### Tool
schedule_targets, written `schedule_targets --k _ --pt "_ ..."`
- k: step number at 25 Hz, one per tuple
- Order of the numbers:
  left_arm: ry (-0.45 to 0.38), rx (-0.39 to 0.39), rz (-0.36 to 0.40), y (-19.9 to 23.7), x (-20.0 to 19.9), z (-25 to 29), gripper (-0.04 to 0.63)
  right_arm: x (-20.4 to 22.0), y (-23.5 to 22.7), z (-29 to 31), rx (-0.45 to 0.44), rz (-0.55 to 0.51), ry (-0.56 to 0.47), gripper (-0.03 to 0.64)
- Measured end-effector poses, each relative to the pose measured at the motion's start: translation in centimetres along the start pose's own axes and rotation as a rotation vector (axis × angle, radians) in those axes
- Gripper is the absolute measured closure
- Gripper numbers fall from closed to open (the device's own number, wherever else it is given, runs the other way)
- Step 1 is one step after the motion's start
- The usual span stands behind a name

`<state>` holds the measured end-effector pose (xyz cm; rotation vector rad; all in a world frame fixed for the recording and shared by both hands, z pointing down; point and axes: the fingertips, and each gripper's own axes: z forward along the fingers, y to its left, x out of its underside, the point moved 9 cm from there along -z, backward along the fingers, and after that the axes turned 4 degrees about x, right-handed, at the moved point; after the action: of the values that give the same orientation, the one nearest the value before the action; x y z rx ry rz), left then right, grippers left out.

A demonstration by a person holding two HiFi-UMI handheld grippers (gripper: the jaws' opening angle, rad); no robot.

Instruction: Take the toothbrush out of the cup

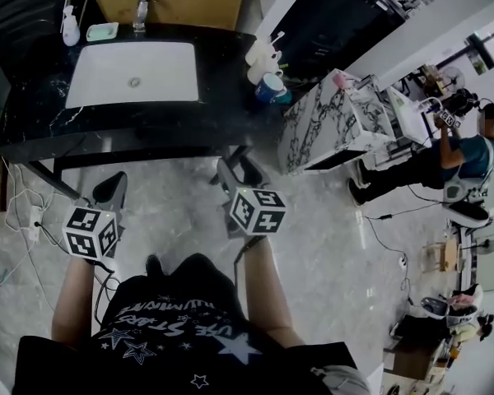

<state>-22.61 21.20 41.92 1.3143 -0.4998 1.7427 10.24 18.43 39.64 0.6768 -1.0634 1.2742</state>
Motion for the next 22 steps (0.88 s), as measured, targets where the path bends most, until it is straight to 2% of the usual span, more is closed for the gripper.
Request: schedule_targets --k 6,13,17,22 --pt "0.007 0.012 -0.005 0.5 -2.0 4.2 0.586 -2.6 -3.4 2.7 0.034 -0.009 -0.02 0.376" --pt "-0.062 -0.074 -0.016 1.7 -6.7 10.5 0.586 -8.5 -9.2 8.4 0.019 -0.021 -0.078 0.376" --pt "-0.069 -0.093 -0.033 1.8 -9.1 14.8 0.586 -11.3 -12.6 11.7 0.014 -0.018 -0.084 0.376" --pt "-0.067 -0.111 -0.015 1.7 -11.3 19.3 0.586 -13.9 -16.3 15.4 0.014 -0.023 -0.074 0.376"
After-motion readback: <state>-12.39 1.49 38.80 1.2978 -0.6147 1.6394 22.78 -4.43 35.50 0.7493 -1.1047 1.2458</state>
